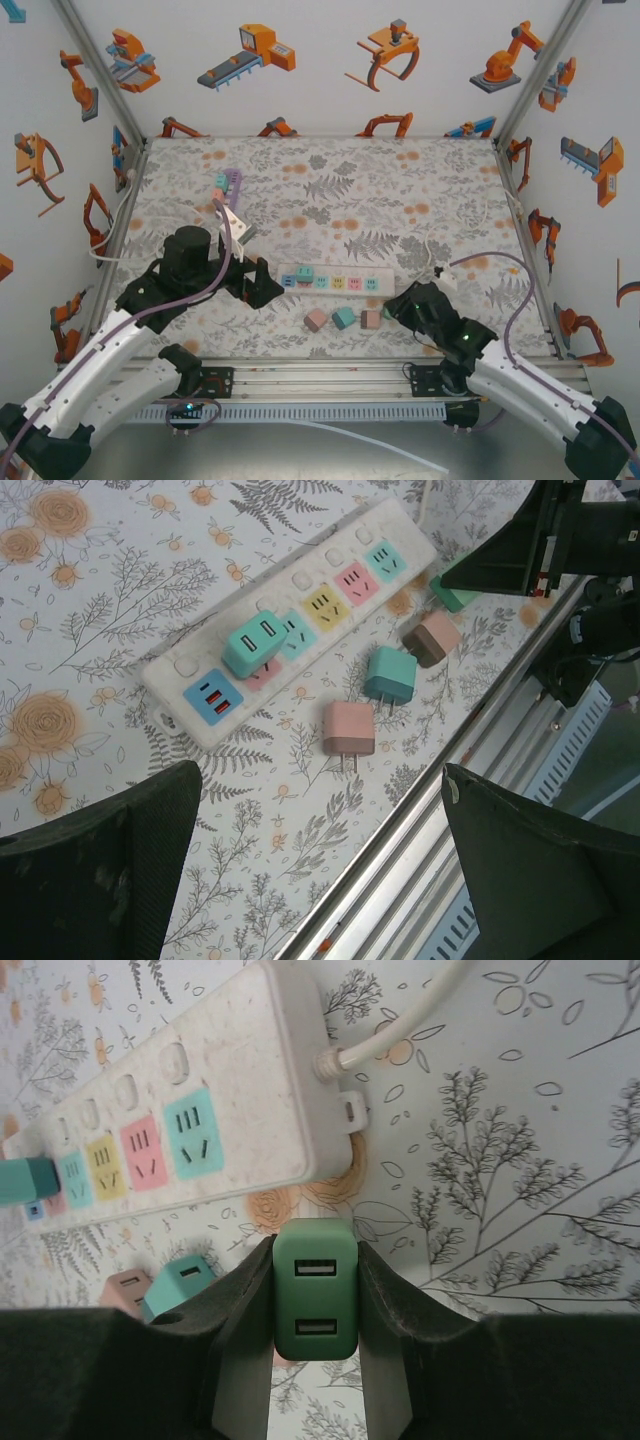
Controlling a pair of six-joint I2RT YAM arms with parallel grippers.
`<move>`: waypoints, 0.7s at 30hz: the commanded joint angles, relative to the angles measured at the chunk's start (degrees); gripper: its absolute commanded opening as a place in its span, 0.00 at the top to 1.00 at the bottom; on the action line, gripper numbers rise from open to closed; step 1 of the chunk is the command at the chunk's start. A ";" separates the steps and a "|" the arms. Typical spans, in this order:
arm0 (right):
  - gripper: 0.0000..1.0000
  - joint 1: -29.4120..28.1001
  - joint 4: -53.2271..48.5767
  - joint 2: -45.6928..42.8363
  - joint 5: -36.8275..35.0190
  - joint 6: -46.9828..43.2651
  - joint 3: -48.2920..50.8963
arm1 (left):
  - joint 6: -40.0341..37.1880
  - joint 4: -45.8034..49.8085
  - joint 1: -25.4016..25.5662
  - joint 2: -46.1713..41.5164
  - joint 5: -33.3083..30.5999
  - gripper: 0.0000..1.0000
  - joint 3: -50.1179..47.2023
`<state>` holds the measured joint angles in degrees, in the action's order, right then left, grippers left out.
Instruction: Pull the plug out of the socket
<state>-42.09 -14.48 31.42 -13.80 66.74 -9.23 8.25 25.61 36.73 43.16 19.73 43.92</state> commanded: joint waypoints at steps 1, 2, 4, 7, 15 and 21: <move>0.79 0.16 2.60 1.48 0.96 2.90 0.90 | 0.11 -2.01 0.23 0.36 0.40 0.03 -0.81; 0.76 0.17 1.46 1.86 0.99 3.22 0.63 | 0.23 -2.23 0.20 0.51 0.40 0.03 -0.83; 0.67 0.16 -0.90 2.39 0.94 3.74 -0.05 | 0.44 -2.30 0.25 0.81 0.17 0.03 -0.84; 0.63 0.16 -3.29 2.60 0.78 3.97 -1.01 | 1.03 -2.08 0.25 1.06 -1.62 0.03 -0.94; 0.53 0.16 -10.10 1.37 -2.83 3.69 -4.49 | 3.86 -1.43 0.22 1.75 -6.82 0.03 -1.81; 0.51 0.16 -15.80 0.09 -7.34 -0.31 -9.31 | 4.91 -1.51 0.26 1.67 -8.44 0.03 -2.03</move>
<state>-42.09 -26.06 32.60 -16.40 68.88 -14.79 11.75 24.86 36.73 45.08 12.78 42.24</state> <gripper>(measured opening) 0.485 0.973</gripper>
